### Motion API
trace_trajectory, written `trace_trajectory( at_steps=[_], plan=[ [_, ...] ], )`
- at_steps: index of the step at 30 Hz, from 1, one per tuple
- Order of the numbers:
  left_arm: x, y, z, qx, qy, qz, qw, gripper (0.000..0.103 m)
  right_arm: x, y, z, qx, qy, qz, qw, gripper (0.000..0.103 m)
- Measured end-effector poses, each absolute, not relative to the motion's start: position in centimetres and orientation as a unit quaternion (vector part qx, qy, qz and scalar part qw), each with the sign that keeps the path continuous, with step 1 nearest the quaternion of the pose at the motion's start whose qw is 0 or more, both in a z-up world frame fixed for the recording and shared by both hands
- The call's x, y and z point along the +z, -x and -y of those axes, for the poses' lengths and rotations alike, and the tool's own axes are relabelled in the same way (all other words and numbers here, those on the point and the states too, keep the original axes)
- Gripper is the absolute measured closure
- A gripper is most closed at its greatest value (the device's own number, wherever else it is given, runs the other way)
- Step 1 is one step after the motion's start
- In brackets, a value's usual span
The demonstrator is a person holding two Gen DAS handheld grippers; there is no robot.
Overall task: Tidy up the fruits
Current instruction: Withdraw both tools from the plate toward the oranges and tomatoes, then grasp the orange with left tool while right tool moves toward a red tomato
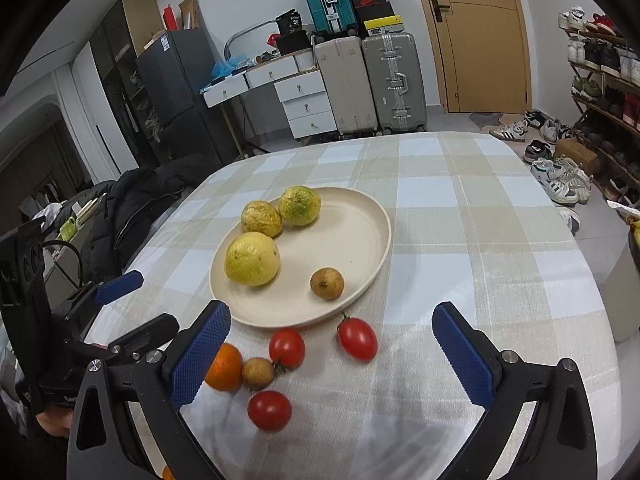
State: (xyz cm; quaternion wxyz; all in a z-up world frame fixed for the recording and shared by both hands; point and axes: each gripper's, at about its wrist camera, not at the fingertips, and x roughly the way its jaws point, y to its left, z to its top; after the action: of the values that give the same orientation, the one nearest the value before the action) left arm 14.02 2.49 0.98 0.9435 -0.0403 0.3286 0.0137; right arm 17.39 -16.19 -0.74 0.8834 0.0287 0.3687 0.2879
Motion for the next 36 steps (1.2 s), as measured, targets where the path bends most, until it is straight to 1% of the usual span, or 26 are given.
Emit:
trace_trajectory(
  at_steps=[15, 36],
  plan=[
    [2.0, -8.9, -1.6, 0.01, 0.032, -0.321, 0.946, 0.0, -1.3, -14.5, 18.2, 0.272, -0.03, -0.365, 0.89, 0.0],
    [1.4, -7.6, -0.5, -0.003, 0.025, -0.337, 0.941, 0.0, -2.7, -12.6, 17.1, 0.315, 0.047, -0.403, 0.858, 0.0]
  ],
)
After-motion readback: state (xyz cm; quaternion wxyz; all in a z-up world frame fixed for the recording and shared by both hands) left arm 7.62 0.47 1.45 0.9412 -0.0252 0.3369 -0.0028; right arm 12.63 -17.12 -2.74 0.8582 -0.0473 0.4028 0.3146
